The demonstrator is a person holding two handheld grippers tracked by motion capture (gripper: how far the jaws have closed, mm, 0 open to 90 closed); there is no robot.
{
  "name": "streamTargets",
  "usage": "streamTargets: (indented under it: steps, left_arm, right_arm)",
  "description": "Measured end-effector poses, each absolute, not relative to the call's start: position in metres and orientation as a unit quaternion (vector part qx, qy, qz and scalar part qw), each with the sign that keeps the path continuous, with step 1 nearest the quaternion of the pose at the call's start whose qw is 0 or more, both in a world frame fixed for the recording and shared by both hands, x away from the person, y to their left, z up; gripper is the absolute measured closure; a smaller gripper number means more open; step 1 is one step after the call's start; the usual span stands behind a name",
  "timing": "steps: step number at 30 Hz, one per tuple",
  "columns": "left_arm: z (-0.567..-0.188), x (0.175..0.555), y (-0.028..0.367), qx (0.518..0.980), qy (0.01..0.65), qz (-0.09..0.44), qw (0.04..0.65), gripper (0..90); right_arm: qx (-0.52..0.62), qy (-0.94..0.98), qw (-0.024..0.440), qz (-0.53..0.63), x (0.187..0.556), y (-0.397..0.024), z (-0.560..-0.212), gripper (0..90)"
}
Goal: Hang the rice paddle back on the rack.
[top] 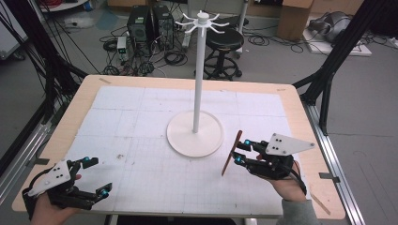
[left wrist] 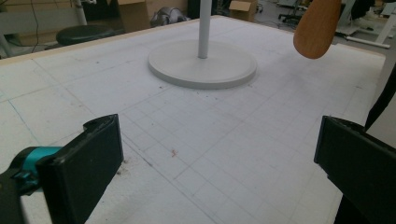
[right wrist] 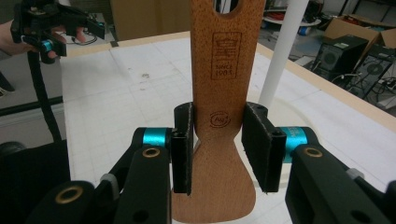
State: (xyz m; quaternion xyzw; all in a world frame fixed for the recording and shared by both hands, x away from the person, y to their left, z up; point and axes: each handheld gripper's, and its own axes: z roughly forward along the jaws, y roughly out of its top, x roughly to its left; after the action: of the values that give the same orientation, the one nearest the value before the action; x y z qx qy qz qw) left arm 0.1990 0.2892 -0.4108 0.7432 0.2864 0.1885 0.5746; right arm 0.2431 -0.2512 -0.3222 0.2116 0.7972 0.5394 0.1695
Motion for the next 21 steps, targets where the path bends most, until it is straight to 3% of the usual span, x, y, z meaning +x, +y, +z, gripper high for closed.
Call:
streamTargets:
  steps: [21]
  left_arm:
    - [-0.411, 0.199, 0.292, 0.739, 0.291, 0.188, 0.578, 1.8]
  right_arm:
    - [0.192, 0.79, 0.159, 0.56, 0.261, -0.261, -0.285, 64.2]
